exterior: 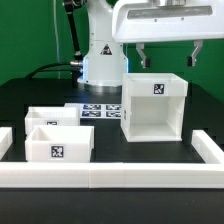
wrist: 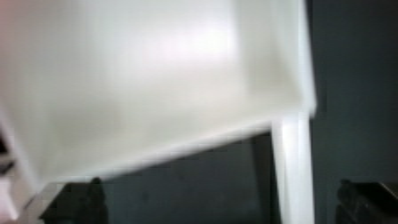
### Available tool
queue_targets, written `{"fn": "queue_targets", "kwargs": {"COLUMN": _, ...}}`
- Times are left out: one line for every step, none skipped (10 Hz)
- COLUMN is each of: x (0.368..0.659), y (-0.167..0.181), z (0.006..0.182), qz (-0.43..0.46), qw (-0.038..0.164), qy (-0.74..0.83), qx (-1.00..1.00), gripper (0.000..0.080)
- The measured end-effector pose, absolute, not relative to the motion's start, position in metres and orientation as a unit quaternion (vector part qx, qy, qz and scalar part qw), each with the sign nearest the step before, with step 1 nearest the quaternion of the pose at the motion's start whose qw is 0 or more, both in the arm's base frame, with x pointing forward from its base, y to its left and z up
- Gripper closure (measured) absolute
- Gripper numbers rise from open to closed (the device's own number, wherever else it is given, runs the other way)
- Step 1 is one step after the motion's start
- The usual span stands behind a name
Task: Assemble drawer
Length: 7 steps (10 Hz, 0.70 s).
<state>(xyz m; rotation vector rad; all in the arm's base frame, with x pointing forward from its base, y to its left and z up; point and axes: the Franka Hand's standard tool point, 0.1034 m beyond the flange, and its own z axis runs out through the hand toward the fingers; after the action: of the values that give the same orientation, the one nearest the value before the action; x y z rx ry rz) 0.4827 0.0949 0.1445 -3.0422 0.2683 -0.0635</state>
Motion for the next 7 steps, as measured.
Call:
{"fn": "queue_targets", "kwargs": {"x": 0.469, "y": 0.102, "z": 0.139, "qz": -0.024, "qw": 0.043, "qy": 0.080, "qx": -0.996, "gripper": 0.0150}}
{"fn": "queue_targets", "kwargs": {"x": 0.459, "y": 0.109, "z": 0.132, "qz": -0.021, "qw": 0.042, "qy": 0.075, "qx": -0.996, "gripper": 0.0150}}
{"fn": "queue_targets", "kwargs": {"x": 0.449, "y": 0.116, "z": 0.127, "qz": -0.019, "qw": 0.041, "qy": 0.072, "qx": -0.996, "gripper": 0.0150}}
{"fn": "queue_targets", "kwargs": {"x": 0.441, "y": 0.121, "z": 0.122, "qz": -0.015, "qw": 0.040, "qy": 0.065, "qx": -0.997, "gripper": 0.0150}}
{"fn": "queue_targets", "kwargs": {"x": 0.434, "y": 0.127, "z": 0.118, "qz": -0.016, "qw": 0.039, "qy": 0.055, "qx": -0.998, "gripper": 0.0150}}
{"fn": "queue_targets", "kwargs": {"x": 0.431, "y": 0.132, "z": 0.116, "qz": -0.016, "qw": 0.032, "qy": 0.033, "qx": -0.999, "gripper": 0.0150}}
{"fn": "queue_targets", "kwargs": {"x": 0.430, "y": 0.134, "z": 0.112, "qz": -0.018, "qw": 0.032, "qy": 0.026, "qx": -0.999, "gripper": 0.0150}}
